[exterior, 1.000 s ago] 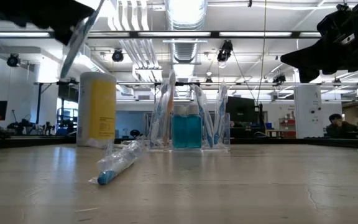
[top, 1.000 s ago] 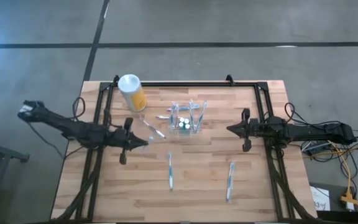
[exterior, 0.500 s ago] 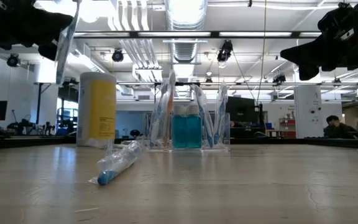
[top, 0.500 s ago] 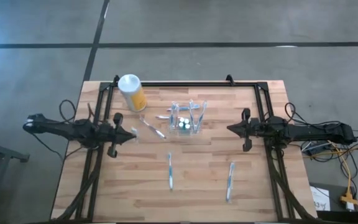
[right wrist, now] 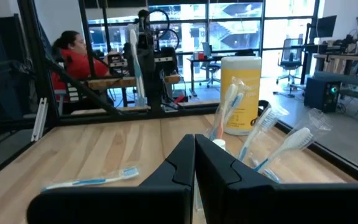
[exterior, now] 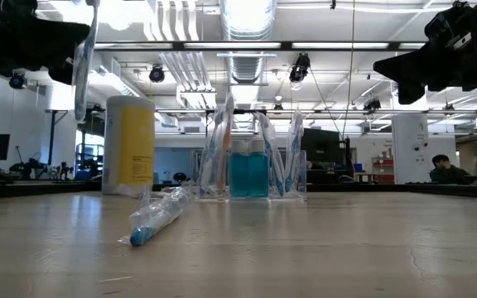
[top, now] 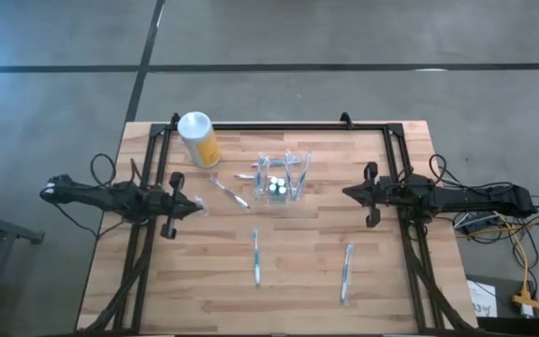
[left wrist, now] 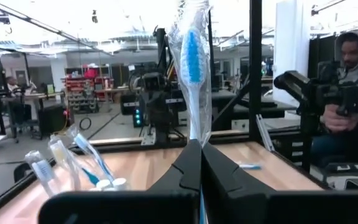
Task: Pick & Place toothbrushing station
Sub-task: Put the blue toothbrush into the left section of the transparent organizer
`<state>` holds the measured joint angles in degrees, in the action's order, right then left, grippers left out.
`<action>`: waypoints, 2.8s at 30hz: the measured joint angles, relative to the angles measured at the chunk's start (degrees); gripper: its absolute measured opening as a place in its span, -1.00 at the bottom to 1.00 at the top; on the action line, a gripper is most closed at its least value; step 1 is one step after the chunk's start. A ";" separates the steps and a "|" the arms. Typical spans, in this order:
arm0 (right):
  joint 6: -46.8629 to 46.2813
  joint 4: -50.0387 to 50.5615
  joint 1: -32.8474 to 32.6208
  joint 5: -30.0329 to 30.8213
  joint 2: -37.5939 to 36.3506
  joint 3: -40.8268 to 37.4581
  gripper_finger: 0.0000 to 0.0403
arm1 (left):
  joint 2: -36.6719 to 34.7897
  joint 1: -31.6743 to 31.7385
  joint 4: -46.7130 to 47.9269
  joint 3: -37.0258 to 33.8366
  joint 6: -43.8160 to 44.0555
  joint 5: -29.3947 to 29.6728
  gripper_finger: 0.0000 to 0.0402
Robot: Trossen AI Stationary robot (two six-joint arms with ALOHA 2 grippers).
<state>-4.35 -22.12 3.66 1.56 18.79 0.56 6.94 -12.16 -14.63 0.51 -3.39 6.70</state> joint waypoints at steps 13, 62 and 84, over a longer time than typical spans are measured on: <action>2.00 -1.04 0.04 7.42 0.05 0.00 -0.96 | 13.90 2.33 -9.99 10.50 1.30 5.82 -1.00; 8.53 -6.01 0.01 7.60 0.11 -0.02 -0.96 | 89.06 14.69 -56.89 26.51 7.92 23.09 -1.00; 8.41 -5.30 0.02 7.57 0.13 -0.02 -0.96 | 95.40 14.65 -57.36 26.47 12.47 24.73 -0.94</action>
<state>4.05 -27.42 3.68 9.13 18.92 0.54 102.34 2.49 -71.99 26.98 9.08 31.44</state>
